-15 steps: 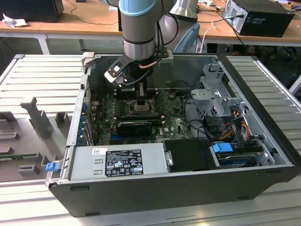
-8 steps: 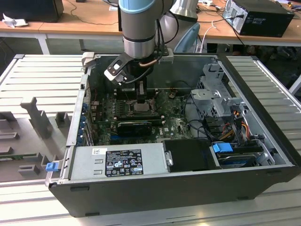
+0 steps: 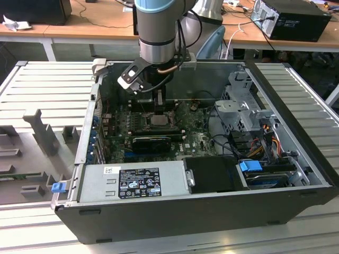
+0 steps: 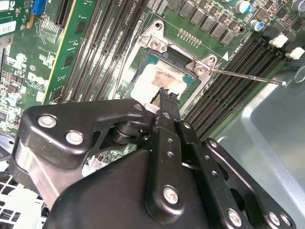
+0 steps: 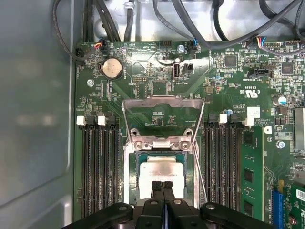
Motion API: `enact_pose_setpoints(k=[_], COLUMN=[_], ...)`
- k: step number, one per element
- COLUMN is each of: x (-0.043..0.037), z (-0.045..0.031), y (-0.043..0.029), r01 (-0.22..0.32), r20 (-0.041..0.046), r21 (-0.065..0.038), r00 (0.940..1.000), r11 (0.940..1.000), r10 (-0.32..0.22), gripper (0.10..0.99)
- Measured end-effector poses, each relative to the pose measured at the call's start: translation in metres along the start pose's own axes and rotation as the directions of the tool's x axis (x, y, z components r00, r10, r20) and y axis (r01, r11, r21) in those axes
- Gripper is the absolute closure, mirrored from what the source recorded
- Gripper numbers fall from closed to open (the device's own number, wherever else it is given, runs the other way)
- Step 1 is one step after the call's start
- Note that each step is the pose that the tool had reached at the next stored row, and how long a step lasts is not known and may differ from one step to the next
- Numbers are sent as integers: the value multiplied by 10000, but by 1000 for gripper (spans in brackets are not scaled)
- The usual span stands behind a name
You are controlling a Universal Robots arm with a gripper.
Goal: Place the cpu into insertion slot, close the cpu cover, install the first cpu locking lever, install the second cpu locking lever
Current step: 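Close the cpu cover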
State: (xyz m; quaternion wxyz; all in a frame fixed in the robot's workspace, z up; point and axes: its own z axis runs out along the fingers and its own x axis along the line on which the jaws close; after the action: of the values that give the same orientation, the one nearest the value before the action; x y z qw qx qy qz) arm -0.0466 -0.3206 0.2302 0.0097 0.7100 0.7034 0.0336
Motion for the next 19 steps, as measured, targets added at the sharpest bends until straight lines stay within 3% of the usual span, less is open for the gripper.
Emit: enact_pose_setpoints(k=[3, 5, 6, 19], x=[-35, -62, -68, -65], z=[1, 1, 1, -76], y=[38, 49, 52, 61], r01=[-9, -18, -20, -21], r20=[-124, -286, -320, -333], r21=[37, 57, 57, 58], r00=[9999, 9996, 9995, 9994], r11=[10000, 10000, 10000, 10000], r10=[9, 19, 21, 23], gripper=[980, 980, 980, 980])
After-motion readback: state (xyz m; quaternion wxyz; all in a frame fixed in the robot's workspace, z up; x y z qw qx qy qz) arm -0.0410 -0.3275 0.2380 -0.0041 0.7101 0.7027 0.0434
